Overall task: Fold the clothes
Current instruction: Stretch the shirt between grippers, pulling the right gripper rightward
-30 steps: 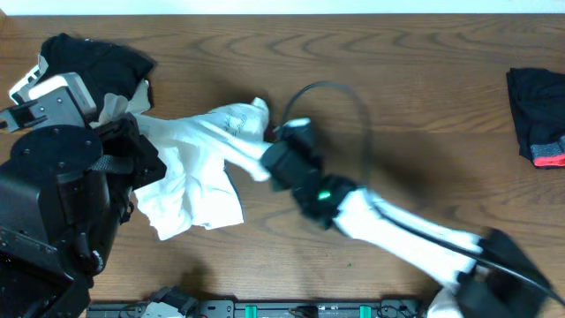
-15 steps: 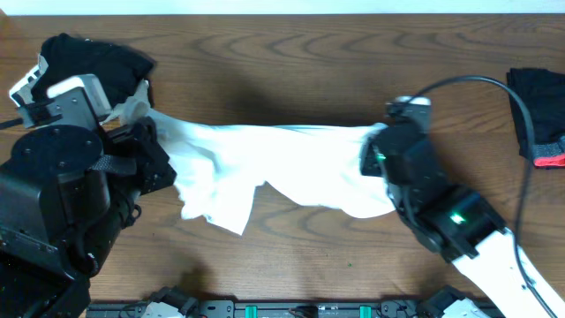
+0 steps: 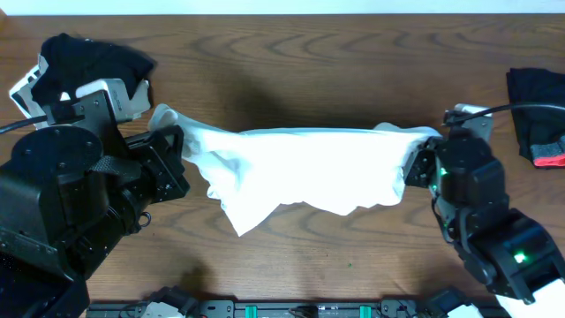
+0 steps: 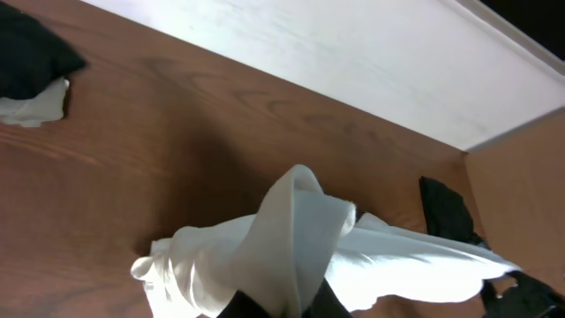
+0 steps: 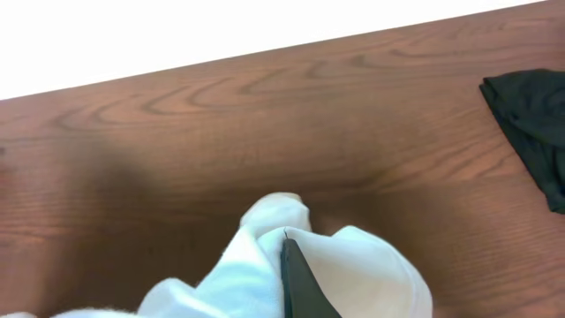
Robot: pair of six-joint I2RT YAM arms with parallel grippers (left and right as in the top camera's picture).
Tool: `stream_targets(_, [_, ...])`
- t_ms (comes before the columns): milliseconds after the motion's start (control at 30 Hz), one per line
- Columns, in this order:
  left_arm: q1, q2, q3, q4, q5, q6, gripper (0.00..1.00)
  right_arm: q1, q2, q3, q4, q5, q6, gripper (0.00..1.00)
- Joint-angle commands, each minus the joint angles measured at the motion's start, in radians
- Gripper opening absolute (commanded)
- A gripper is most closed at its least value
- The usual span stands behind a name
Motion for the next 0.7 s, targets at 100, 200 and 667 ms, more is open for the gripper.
stream_targets(100, [0.0,0.0,0.064,-0.02,0.004,0.013,0.06,-0.045,0.027,0.157,-0.116,-0.008,-0.045,0.01])
stream_targets(200, [0.001,0.0,0.129,-0.091,0.003,0.013,0.06,-0.045,0.034,0.232,-0.194,-0.024,-0.044,0.02])
stream_targets(667, [0.001,0.003,0.251,-0.248,0.002,-0.01,0.06,-0.045,0.034,0.353,-0.349,-0.163,-0.009,0.02])
